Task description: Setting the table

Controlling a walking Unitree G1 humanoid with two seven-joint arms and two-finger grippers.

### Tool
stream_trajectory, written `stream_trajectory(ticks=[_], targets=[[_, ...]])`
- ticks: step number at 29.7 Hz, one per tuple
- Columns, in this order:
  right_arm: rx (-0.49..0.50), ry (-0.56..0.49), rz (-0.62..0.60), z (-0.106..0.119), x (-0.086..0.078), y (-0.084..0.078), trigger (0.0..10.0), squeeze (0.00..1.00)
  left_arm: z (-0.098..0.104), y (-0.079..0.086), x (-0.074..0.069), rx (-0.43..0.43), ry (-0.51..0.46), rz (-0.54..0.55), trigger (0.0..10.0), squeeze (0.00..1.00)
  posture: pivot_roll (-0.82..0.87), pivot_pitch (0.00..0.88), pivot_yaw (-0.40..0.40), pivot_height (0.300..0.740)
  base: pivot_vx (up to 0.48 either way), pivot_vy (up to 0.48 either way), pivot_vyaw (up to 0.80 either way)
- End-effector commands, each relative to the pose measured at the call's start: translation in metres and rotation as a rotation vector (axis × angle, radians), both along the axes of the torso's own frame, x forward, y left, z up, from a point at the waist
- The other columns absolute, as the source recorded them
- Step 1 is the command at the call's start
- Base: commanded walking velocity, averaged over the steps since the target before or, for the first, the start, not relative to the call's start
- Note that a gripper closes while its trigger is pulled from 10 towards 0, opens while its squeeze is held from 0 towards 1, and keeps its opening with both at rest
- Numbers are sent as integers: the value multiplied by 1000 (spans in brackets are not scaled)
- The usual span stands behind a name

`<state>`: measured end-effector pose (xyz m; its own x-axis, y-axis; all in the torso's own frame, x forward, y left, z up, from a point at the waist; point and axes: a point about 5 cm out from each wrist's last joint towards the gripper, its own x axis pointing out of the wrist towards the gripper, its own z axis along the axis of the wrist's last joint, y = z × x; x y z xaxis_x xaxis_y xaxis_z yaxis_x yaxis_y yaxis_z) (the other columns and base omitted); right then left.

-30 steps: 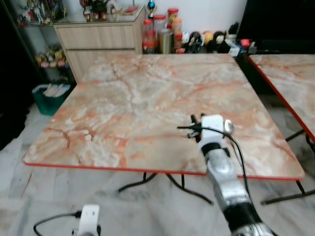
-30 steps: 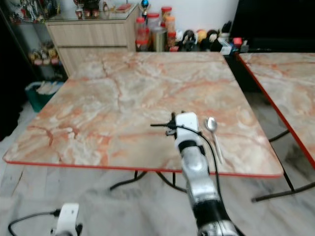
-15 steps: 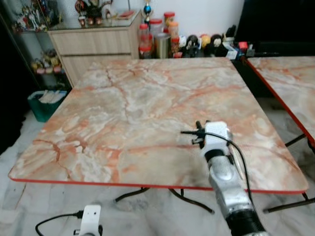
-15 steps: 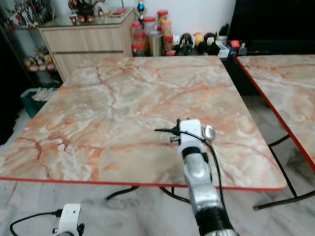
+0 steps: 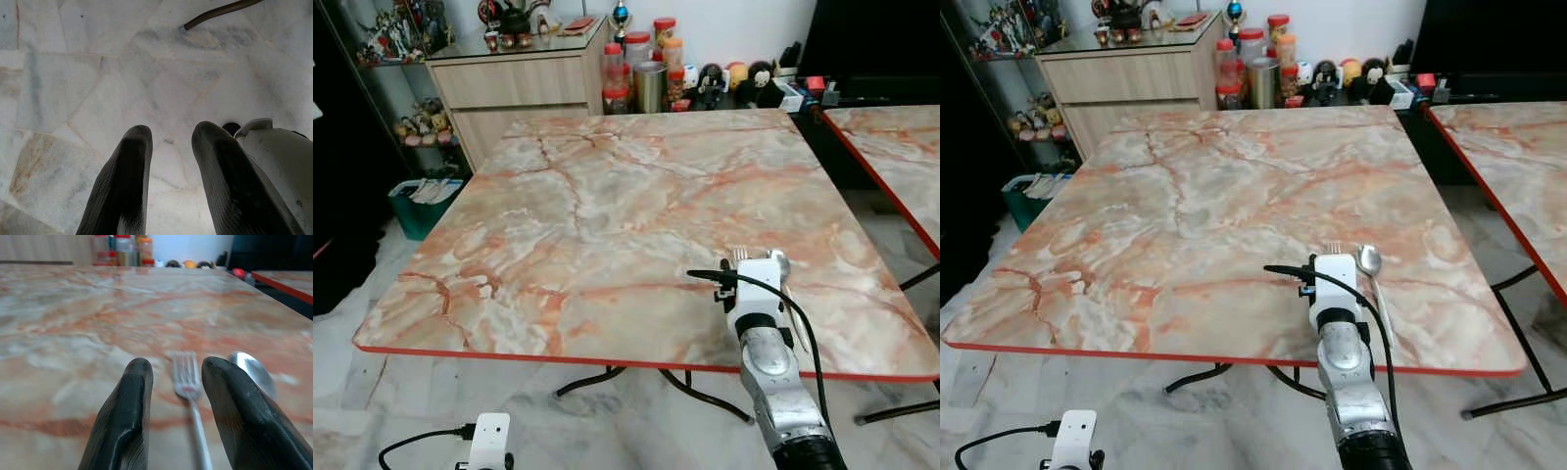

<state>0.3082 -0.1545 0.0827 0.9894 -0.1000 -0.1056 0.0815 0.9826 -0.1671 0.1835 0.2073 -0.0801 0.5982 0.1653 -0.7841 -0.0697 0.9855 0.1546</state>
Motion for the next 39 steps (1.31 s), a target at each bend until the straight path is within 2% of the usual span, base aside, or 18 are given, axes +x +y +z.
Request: stream_trajectory(ticks=[1, 9, 11, 14, 21, 22, 23, 29, 30, 39], targets=[[0, -16, -14, 9, 4, -1, 10000, 0, 0, 2, 0, 2, 12, -15, 10000, 0, -74, 0, 70, 693, 0, 0, 0], [36, 41, -60, 10, 6, -8, 10000, 0, -1, -2, -1, -11, 23, -29, 10000, 0, -78, 0, 68, 693, 0, 0, 0], [29, 47, -38, 13, 10, -9, 10000, 0, -2, -2, -1, -12, 26, -35, 10000, 0, -81, 0, 67, 693, 0, 0, 0], [44, 56, 32, 15, 15, -2, 10000, 0, -2, -3, -1, -12, 26, -37, 10000, 0, -80, 0, 65, 693, 0, 0, 0], [60, 49, 108, 18, 19, 10, 10000, 0, -1, -3, 0, -12, 21, -38, 10000, 0, -76, 0, 62, 693, 0, 0, 0], [64, 52, 109, 18, 20, 11, 10000, 349, -1, -3, 0, -13, 21, -39, 10000, 0, -74, 0, 60, 693, 0, 0, 0], [68, 55, 104, 18, 21, 10, 10000, 1000, -1, -4, 0, -13, 22, -40, 10000, 0, -74, 0, 60, 693, 0, 0, 0], [76, 69, 97, 17, 22, 9, 10000, 1000, -1, -4, 0, -15, 25, -42, 10000, 0, -74, 0, 60, 693, 0, 0, 0], [80, 83, 76, 14, 23, 7, 10000, 0, -1, -4, 0, -17, 27, -43, 10000, 0, -72, 0, 60, 693, 0, 0, 0], [96, 116, 42, 7, 28, 2, 10000, 0, -1, -3, 1, -20, 26, -48, 10000, 0, -61, 0, 62, 693, 0, 0, 0]])
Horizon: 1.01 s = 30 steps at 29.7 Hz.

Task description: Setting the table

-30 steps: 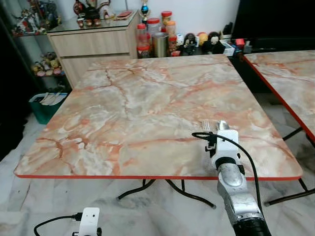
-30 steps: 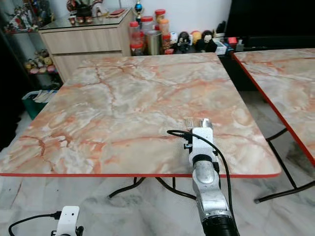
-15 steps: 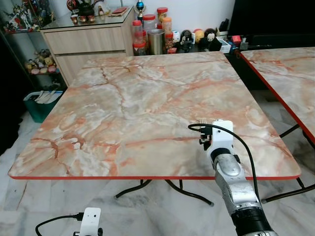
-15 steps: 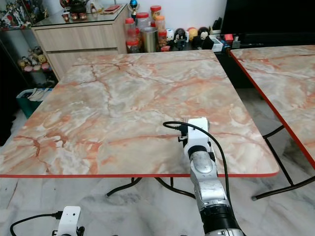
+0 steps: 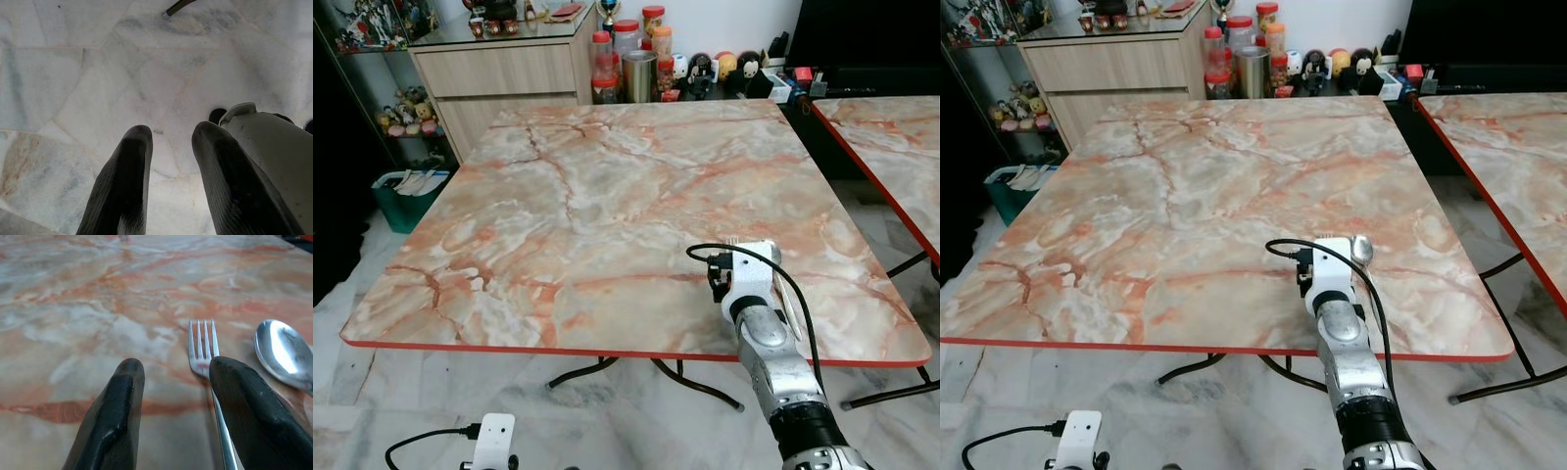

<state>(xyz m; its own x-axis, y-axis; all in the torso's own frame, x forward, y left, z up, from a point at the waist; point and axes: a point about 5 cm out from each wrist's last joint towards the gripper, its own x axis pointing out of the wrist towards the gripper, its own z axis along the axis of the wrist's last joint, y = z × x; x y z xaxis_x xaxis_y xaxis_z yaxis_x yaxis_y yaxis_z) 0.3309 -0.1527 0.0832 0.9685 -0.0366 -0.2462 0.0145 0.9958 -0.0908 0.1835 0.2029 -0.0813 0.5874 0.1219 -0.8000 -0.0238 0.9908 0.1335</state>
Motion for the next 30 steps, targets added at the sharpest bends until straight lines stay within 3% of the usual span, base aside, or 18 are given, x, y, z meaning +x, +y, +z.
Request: stream_trajectory(ticks=[1, 12, 30], targets=[[10, -21, -21, 8, 7, -1, 10000, 0, 1, 2, 1, 2, 4, -3, 10000, 0, -59, 0, 61, 693, 0, 0, 0], [15, -24, -72, 10, 12, -12, 10000, 0, 0, 3, -1, 0, 13, 6, 10000, 0, -55, 0, 62, 693, 0, 0, 0], [61, 87, -91, -5, 10, -6, 10000, 0, -1, 1, 0, -33, 31, 1, 10000, 0, -45, 0, 59, 693, 0, 0, 0]])
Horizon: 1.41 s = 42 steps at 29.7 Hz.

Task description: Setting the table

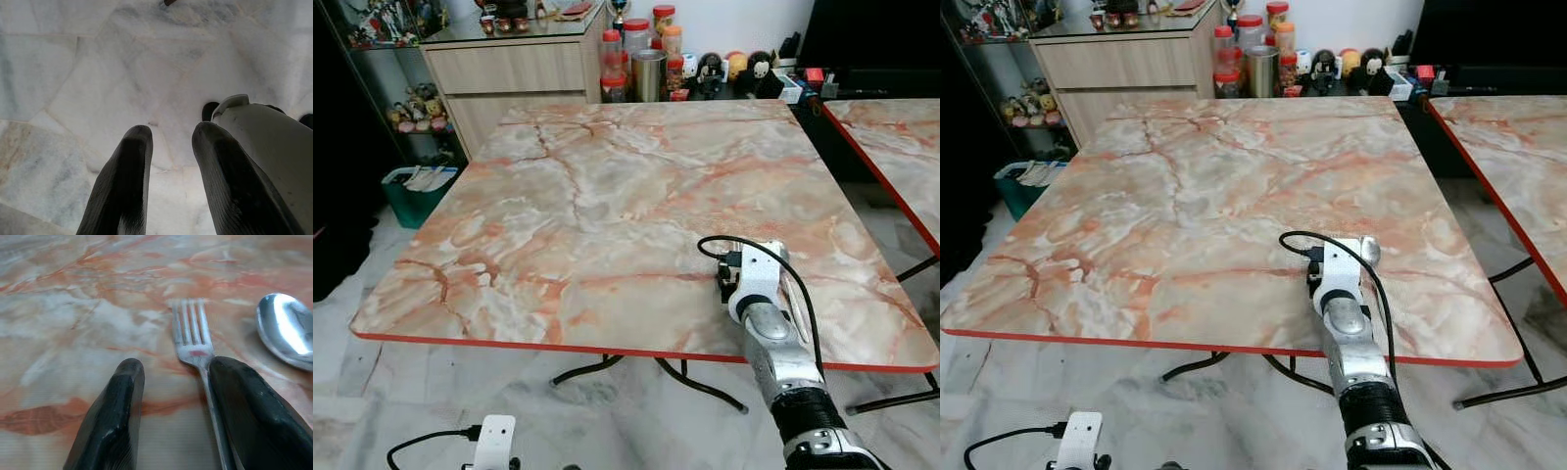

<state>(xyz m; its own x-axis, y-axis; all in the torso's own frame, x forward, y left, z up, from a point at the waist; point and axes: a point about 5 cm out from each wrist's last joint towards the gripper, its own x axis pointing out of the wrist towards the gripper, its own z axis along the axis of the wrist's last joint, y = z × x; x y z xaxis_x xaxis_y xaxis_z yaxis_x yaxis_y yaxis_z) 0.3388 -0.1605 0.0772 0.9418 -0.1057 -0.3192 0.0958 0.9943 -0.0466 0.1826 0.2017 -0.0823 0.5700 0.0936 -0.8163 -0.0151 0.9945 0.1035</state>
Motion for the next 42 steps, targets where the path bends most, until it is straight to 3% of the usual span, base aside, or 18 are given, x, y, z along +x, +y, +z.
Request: stream_trajectory(ticks=[1, 21, 22, 42], targets=[[13, 22, -11, -1, 1, 2, 10000, 0, 0, 2, 0, -6, 13, 3, 10000, 0, -45, 0, 59, 693, 0, 0, 0], [-8, 130, -80, -18, -10, -3, 10000, 0, -3, -4, -4, -55, 51, -46, 10000, 0, -38, 0, 66, 693, 0, 0, 0], [-13, 133, -77, -18, -10, -4, 0, 0, -3, -4, -4, -58, 53, -49, 10000, 0, -37, 0, 66, 693, 0, 0, 0], [-12, 136, -63, -16, -8, -3, 0, 0, -4, -8, -5, -86, 70, -82, 10000, 0, -33, 0, 67, 693, 0, 0, 0]])
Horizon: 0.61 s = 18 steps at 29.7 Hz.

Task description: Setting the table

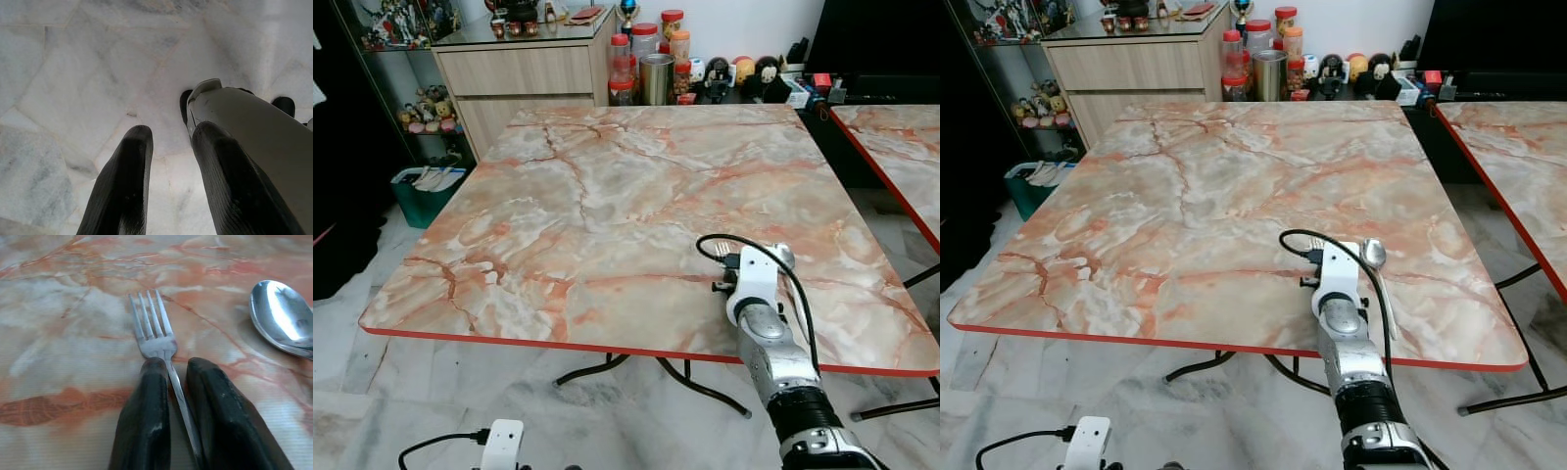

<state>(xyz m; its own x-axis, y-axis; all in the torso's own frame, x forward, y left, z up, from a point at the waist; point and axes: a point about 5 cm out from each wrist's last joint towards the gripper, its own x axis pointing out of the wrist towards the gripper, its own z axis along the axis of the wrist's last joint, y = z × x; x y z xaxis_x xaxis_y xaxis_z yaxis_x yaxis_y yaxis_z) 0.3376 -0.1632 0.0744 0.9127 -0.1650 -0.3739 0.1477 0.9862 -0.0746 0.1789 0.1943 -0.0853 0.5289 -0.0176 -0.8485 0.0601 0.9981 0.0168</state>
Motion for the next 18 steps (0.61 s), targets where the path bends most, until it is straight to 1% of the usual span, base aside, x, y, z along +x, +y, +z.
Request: stream_trajectory(ticks=[1, 13, 18], targets=[[10, 73, -7, -14, -6, 0, 0, 0, -1, -1, -1, 1, 18, -11, 10000, 0, -33, 0, 67, 693, 0, 0, 0], [30, 41, 10, -8, -3, 4, 0, 0, -1, -1, -1, 1, 22, -17, 10000, 0, -30, 0, 67, 693, 0, 0, 0], [65, -11, 26, -2, 0, 9, 0, 0, 0, 1, 0, 29, 5, -5, 10000, 0, -29, 0, 63, 693, 0, 0, 0]])
